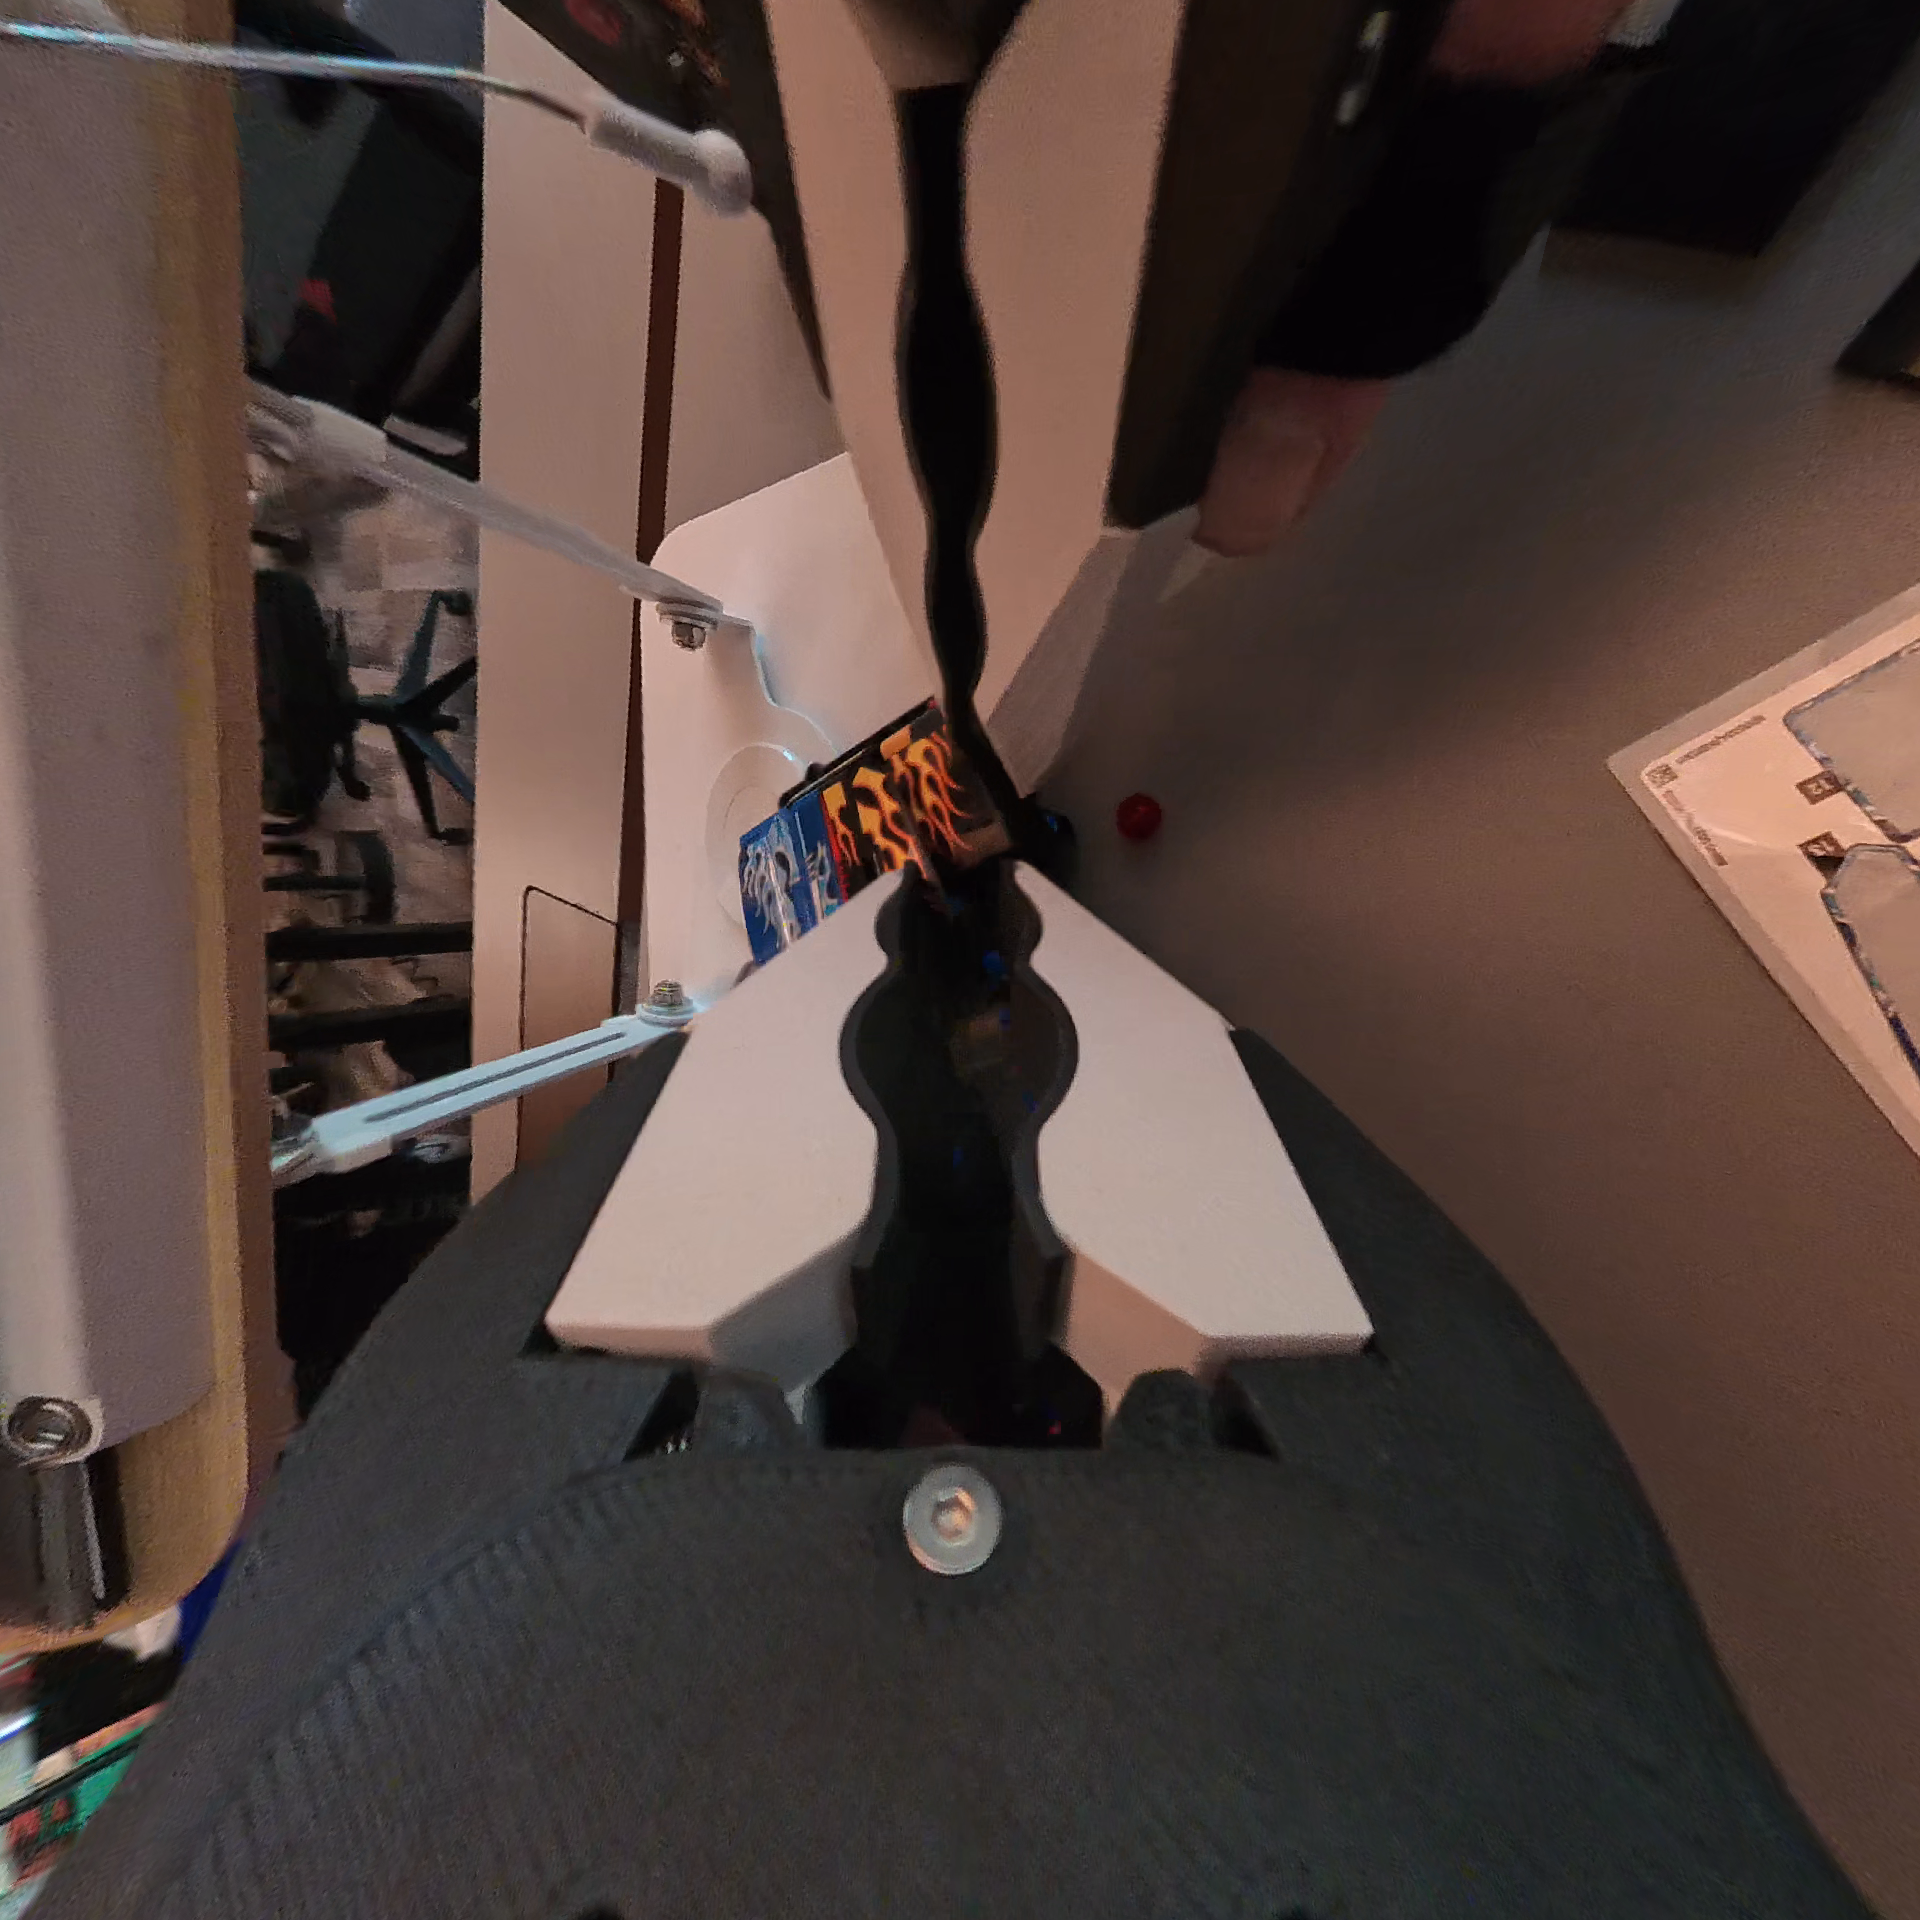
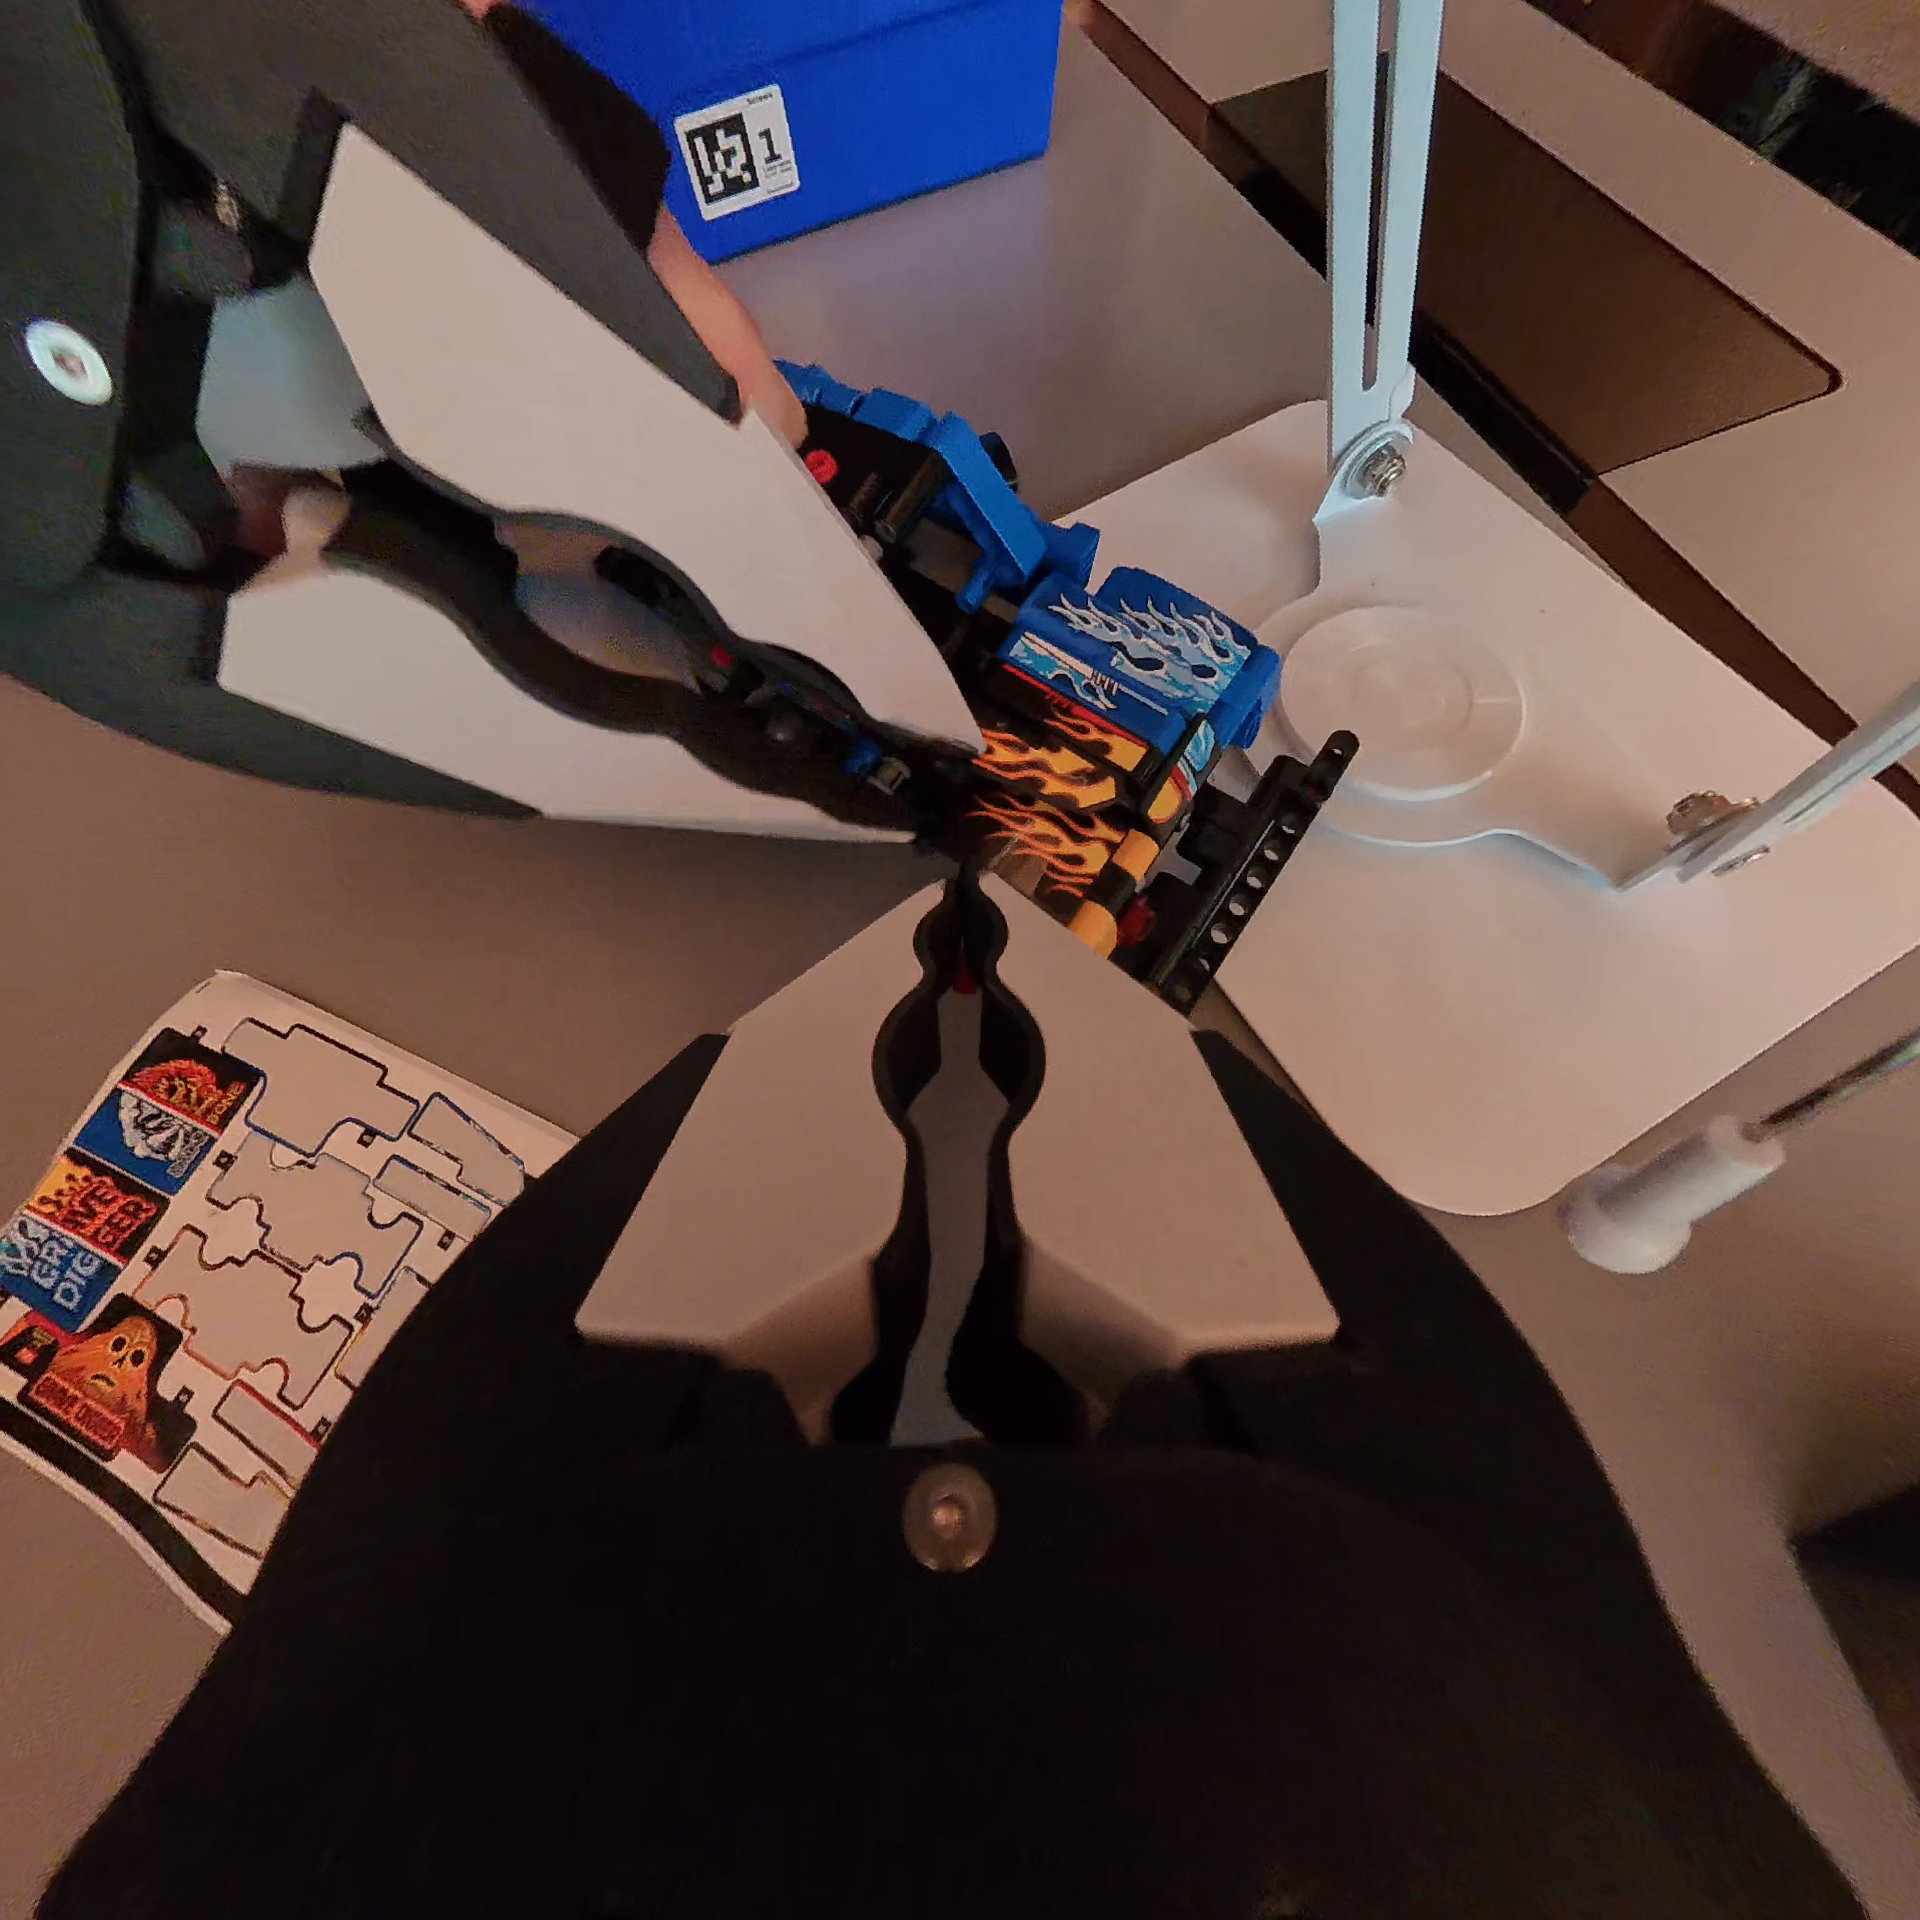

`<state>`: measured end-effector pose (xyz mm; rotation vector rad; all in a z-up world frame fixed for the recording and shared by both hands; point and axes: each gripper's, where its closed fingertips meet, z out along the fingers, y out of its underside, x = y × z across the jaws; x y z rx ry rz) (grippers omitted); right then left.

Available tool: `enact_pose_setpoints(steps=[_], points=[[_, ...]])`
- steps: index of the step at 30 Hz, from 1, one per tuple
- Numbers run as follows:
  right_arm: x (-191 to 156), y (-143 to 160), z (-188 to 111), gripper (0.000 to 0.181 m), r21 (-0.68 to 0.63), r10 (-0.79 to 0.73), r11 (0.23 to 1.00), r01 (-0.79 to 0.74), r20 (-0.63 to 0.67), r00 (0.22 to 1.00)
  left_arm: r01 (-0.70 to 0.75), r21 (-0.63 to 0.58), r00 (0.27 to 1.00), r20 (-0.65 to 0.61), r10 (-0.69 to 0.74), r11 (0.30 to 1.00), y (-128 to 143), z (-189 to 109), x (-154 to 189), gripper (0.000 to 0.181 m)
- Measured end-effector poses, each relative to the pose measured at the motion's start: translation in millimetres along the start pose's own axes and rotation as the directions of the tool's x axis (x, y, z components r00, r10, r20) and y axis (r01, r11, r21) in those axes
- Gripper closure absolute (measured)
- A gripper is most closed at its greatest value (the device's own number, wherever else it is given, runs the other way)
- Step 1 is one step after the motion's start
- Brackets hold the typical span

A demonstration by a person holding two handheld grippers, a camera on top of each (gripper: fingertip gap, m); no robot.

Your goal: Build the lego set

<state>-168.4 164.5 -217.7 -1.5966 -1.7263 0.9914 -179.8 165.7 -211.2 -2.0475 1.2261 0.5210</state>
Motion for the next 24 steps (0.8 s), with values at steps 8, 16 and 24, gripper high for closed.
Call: enact_pose_setpoints(steps=[8,16,24], points=[[-5,7,-8,0.181,-0.092,-0.046,0.995,0.049,0.042,0.998,0.019,-0.052,0.999,0.049,-0.017,0.998,4,2,-9,0.139],[-37,24,-22,0.176,-0.307,-0.192,0.926,0.222,0.124,0.974,0.066,-0.048,0.995,0.083,-0.062,0.997,6,-39,-10,0.123],[-91,31,-40,0.173,-0.375,-0.278,0.869,0.324,0.172,0.945,0.113,-0.039,0.991,0.084,-0.109,0.993,6,-110,6,0.129]])
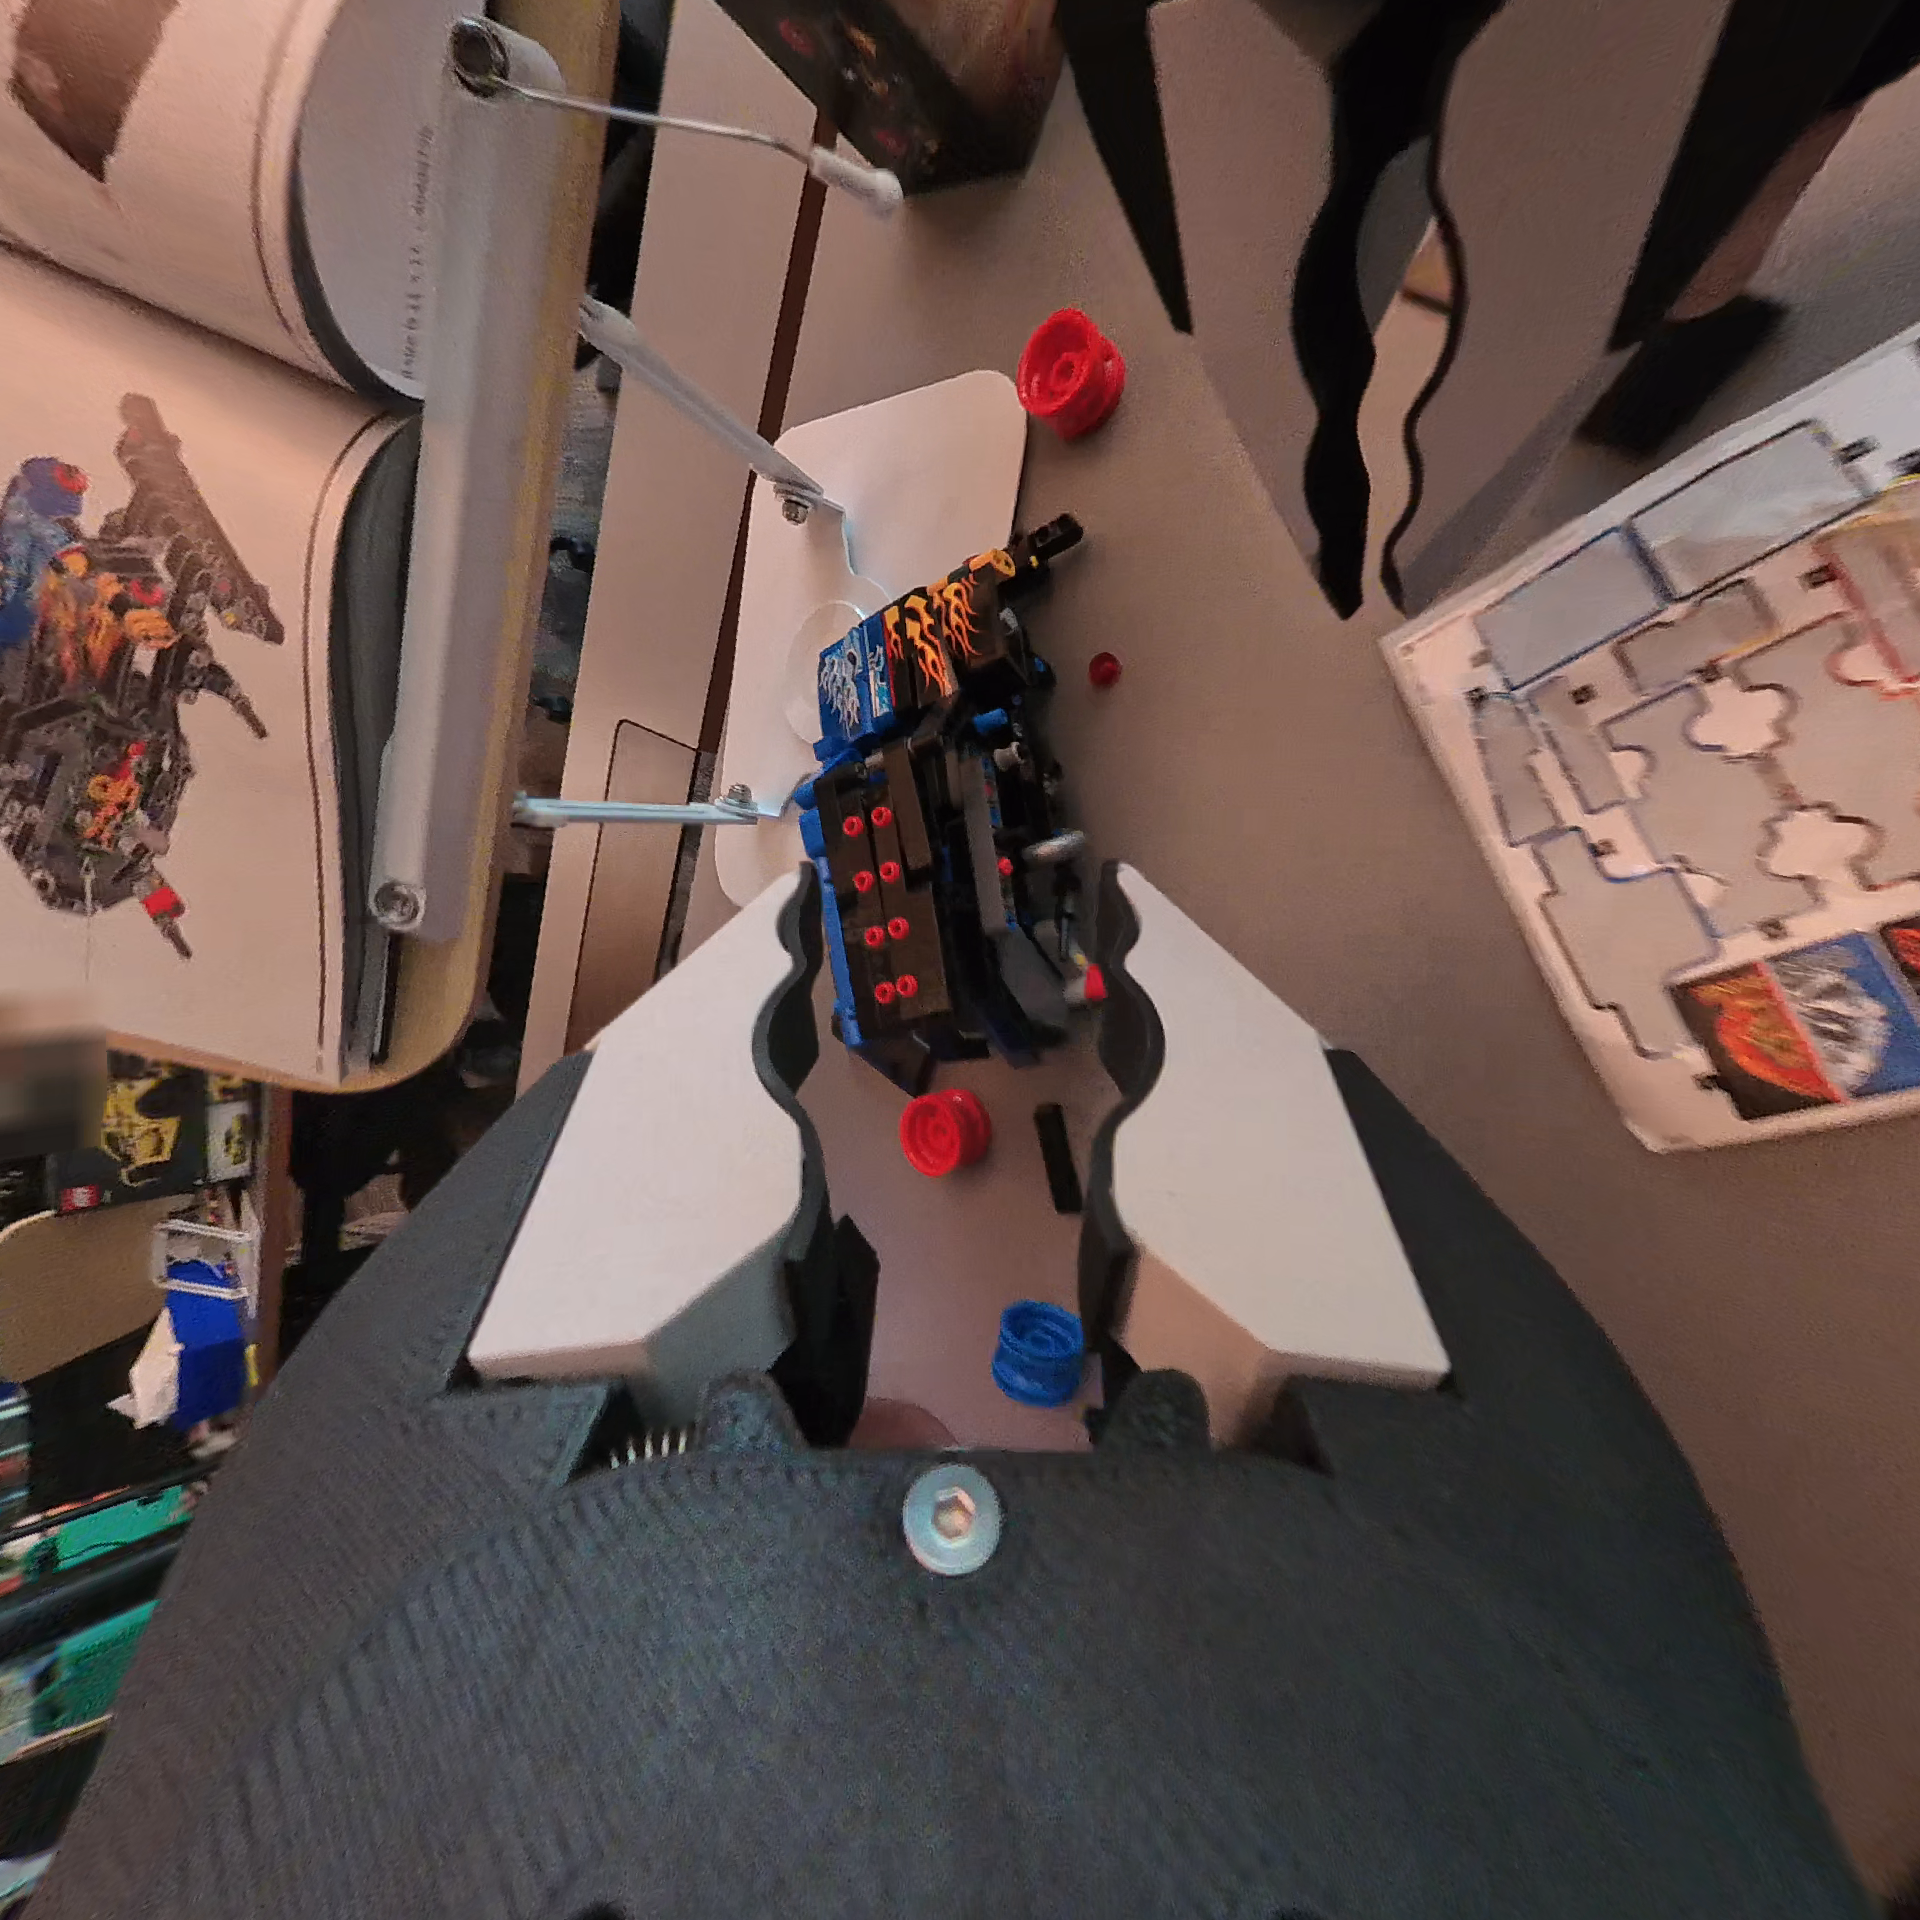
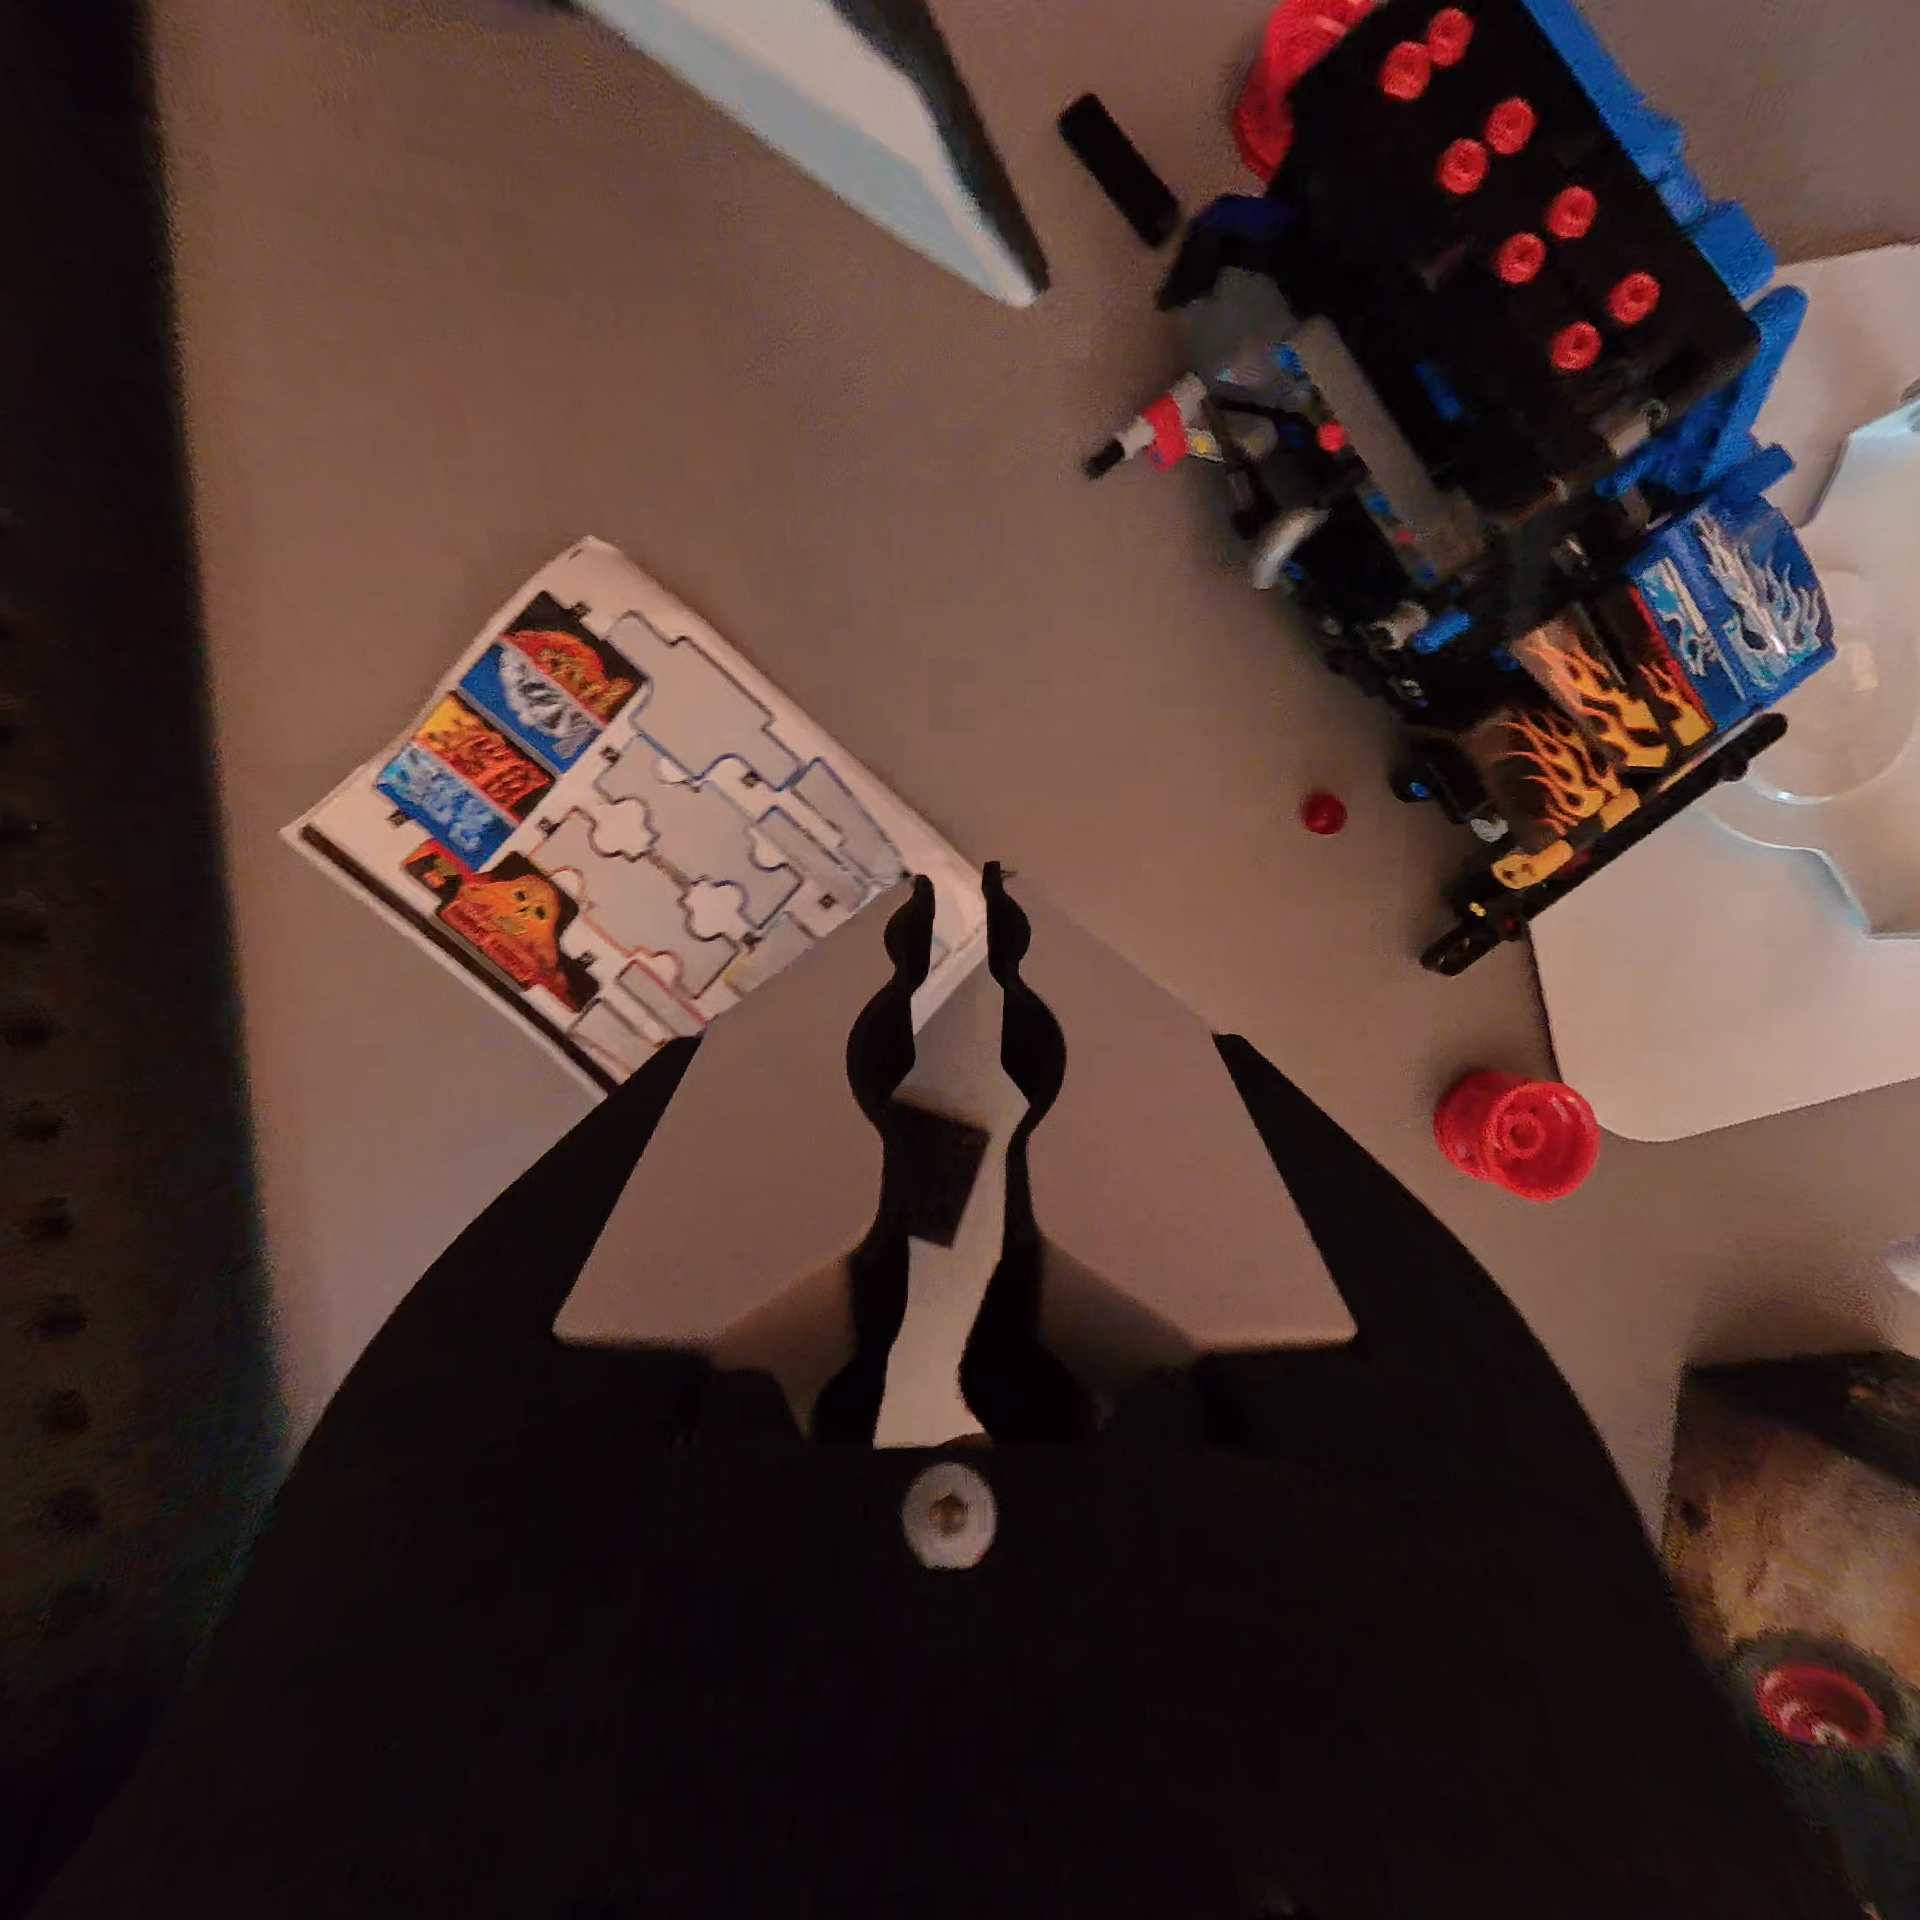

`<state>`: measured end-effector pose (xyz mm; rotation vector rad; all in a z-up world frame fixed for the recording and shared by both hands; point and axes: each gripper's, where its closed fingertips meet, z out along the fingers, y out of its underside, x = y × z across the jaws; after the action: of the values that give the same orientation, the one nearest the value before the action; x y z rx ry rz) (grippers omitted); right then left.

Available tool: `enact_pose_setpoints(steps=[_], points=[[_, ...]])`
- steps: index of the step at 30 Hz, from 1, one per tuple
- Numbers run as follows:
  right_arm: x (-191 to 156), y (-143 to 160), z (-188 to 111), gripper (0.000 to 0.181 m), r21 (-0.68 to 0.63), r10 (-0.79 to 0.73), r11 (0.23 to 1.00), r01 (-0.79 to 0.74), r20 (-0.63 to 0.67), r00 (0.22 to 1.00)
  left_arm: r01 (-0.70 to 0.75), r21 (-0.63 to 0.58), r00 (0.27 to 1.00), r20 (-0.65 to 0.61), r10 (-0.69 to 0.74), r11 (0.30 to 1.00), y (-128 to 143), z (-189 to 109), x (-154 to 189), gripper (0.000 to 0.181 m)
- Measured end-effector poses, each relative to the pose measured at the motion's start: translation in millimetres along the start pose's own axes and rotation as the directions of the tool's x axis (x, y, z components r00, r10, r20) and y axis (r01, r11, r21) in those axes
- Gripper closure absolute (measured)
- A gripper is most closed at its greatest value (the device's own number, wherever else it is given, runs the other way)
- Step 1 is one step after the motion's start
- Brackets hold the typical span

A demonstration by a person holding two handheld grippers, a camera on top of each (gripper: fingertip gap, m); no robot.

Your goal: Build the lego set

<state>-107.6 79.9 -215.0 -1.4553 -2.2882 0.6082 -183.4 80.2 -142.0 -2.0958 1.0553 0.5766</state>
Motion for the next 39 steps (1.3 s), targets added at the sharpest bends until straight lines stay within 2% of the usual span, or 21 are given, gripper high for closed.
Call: enact_pose_setpoints(steps=[3,7,13,17,19,21,23,24,28,31,33,36,39], points=[[-26,-5,-16,0.169,0.037,-0.025,0.999,0.027,-0.038,0.999,0.025,0.008,1.000,-0.010,-0.025,1.000,-2,-20,11,0.129],[-66,-14,-44,0.166,0.193,-0.001,0.981,0.018,-0.091,0.996,0.064,0.036,0.998,-0.012,-0.064,0.997,-7,-47,35,0.127],[-144,-6,-78,0.165,0.334,0.008,0.942,0.034,-0.123,0.992,0.156,0.098,0.988,-0.033,-0.153,0.983,-11,-93,84,0.125],[-221,1,-86,0.165,0.377,-0.086,0.919,0.112,-0.085,0.993,0.210,0.079,0.978,-0.032,-0.208,0.975,18,-98,122,0.124],[-256,10,-80,0.163,0.385,-0.122,0.913,0.133,-0.053,0.991,0.251,0.054,0.968,-0.038,-0.249,0.967,37,-93,141,0.124],[-296,13,-69,0.162,0.424,-0.159,0.896,0.130,0.033,0.987,0.265,0.044,0.964,-0.037,-0.263,0.963,51,-89,161,0.125],[-336,14,-41,0.159,0.425,-0.200,0.896,0.128,0.129,0.971,0.260,0.028,0.965,-0.003,-0.260,0.965,63,-89,172,0.125],[-352,18,-19,0.155,0.385,-0.216,0.912,0.139,0.165,0.962,0.266,0.042,0.964,0.006,-0.267,0.963,64,-93,176,0.125],[-394,31,88,0.147,0.207,-0.215,0.965,0.159,0.283,0.935,0.314,0.177,0.947,0.017,-0.322,0.933,52,-133,191,0.130],[-398,55,184,0.138,0.016,-0.134,0.990,0.137,0.350,0.927,0.345,0.269,0.936,-0.027,-0.351,0.899,46,-162,220,0.132],[-387,79,243,0.139,-0.129,-0.115,0.977,0.173,0.368,0.923,0.358,0.291,0.932,-0.055,-0.358,0.887,52,-173,245,0.133],[-347,116,325,0.131,-0.272,-0.114,0.936,0.222,0.362,0.925,0.440,0.312,0.898,-0.144,-0.416,0.842,62,-187,283,0.136],[-310,121,393,0.132,-0.252,-0.008,0.961,0.113,0.382,0.924,0.518,0.320,0.854,-0.251,-0.456,0.793,63,-190,327,0.140]])
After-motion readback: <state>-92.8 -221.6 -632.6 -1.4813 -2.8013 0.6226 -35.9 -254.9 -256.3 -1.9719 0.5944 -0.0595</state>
